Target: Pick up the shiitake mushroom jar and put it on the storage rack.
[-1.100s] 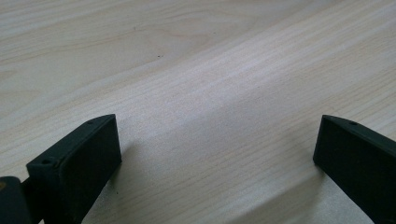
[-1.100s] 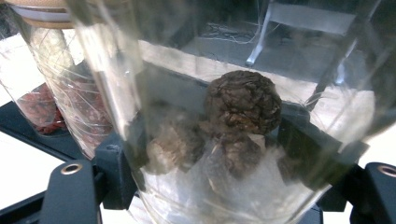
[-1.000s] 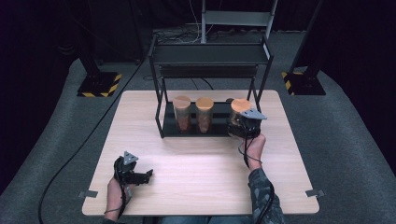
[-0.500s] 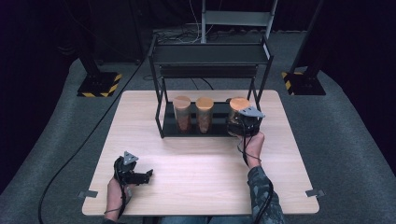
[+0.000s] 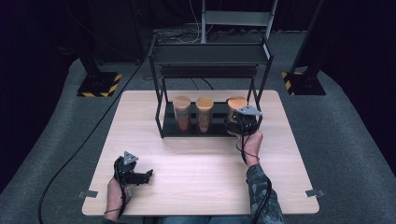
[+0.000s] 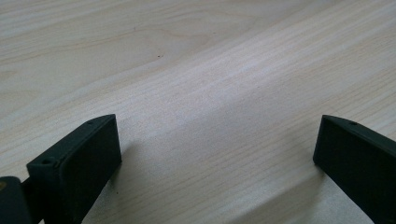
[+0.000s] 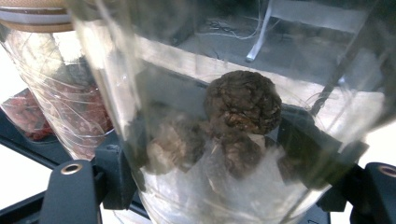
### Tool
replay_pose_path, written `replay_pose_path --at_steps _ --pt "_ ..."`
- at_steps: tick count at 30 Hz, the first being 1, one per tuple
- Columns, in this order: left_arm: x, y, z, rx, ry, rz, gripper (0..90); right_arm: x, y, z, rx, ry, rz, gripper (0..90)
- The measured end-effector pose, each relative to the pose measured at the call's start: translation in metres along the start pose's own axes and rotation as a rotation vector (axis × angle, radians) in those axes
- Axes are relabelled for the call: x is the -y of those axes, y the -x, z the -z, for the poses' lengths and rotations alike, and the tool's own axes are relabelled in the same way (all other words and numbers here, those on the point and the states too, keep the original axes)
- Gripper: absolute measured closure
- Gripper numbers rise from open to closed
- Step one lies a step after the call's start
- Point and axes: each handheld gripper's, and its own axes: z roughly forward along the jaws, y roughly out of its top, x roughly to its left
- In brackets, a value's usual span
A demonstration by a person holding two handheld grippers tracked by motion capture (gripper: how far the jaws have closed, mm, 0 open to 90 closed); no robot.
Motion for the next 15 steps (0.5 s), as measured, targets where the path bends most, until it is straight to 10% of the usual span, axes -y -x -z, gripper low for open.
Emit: replay_pose_path --at_steps 15 --pt "0.0000 -0.0001 0.0000 0.000 0.000 0.000 0.1 -0.0038 0.0002 -0.0066 -0.001 -0.010 -0.004 24.6"
